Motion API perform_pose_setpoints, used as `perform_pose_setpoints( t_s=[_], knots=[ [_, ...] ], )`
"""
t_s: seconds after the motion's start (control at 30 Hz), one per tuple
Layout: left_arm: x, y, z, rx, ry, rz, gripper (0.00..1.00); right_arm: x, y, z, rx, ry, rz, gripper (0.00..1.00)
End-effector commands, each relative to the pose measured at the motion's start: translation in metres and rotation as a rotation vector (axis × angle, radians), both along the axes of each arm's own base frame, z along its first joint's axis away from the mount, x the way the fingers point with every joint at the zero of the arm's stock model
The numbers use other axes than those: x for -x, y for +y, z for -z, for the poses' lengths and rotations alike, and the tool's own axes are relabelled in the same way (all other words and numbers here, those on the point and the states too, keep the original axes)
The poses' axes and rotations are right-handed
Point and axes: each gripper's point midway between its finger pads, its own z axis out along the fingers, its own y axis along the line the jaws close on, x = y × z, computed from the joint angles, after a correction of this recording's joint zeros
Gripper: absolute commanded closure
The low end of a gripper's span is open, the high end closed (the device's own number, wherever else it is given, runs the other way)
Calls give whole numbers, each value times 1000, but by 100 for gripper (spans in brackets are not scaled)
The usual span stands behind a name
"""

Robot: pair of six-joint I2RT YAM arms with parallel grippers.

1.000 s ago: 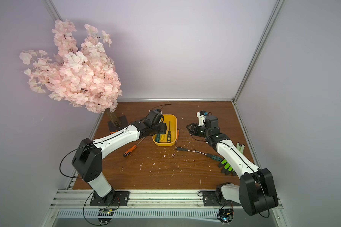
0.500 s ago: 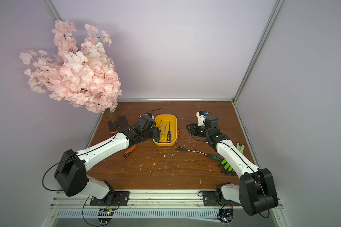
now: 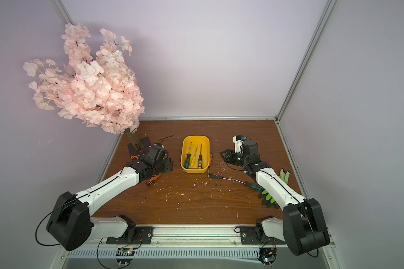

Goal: Put the screwdriver on the desktop into the storage box
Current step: Pick up the screwdriver from the center of the board.

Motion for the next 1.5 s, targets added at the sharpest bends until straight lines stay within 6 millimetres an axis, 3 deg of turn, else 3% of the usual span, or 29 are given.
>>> perform_pose_setpoints(
  t_s=[0.0, 0.2, 0.77, 1.1, 1.47],
  knots=[
    [9, 21, 11, -1, 34, -61, 36, -5, 7, -10, -29, -37, -23, 59],
    [17, 44, 25, -12, 61, -114, 34, -8, 11, -7, -39, -29, -34, 60],
    [22, 72, 58, -70, 135, -162, 33, -10, 14, -4, -40, -29, -40, 59],
    [32, 67, 76, -44, 205, -135, 35, -7, 12, -4, -34, -27, -34, 59],
    [44, 51, 82, 33, 216, -101, 42, -10, 14, -6, -46, -29, -37, 59]
  ],
)
